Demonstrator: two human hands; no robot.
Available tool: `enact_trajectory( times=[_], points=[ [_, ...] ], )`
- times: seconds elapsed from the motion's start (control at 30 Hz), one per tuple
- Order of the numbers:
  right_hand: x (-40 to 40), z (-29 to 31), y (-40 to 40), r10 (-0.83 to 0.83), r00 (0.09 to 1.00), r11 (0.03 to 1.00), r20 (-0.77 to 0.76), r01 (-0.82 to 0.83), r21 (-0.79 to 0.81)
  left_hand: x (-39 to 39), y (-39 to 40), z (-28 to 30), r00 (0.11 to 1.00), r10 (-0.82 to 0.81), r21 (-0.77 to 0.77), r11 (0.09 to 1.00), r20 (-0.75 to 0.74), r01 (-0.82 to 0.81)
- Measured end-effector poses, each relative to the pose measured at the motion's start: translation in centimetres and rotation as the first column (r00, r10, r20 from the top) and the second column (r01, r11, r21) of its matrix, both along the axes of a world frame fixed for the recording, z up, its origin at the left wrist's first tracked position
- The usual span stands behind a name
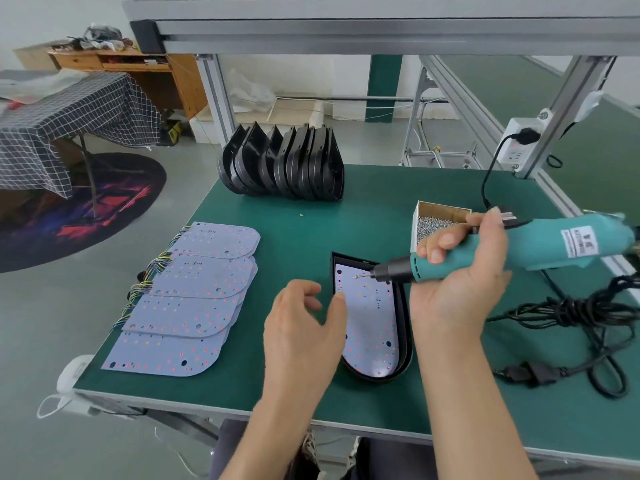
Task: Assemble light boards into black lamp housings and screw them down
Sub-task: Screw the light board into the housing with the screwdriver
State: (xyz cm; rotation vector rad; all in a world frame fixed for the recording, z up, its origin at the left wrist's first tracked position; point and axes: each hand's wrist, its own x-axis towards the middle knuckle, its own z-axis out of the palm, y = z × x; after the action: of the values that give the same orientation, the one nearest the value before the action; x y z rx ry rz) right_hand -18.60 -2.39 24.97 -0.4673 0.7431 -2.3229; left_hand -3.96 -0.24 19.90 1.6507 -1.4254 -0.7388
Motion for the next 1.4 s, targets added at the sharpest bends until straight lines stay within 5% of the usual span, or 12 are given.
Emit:
enact_trajectory(
  times=[0.2, 1.4],
  points=[
    [0.2, -1.0, -3.0, 0.059, 0.998, 0.998, -0.028, -0.058, 0.035, -0.1, -2.9, -0.8, 0.962, -0.184, 0.179, 0.973, 0.202, 0.149],
    [0.7, -1.2, -4.7, 0.107, 0.989, 0.991, -0.100, -0.098, 0.089, -1.4, -2.2, -0.9, 0.974, -0.141, 0.064, 0.989, 0.179, 0.131]
  ],
)
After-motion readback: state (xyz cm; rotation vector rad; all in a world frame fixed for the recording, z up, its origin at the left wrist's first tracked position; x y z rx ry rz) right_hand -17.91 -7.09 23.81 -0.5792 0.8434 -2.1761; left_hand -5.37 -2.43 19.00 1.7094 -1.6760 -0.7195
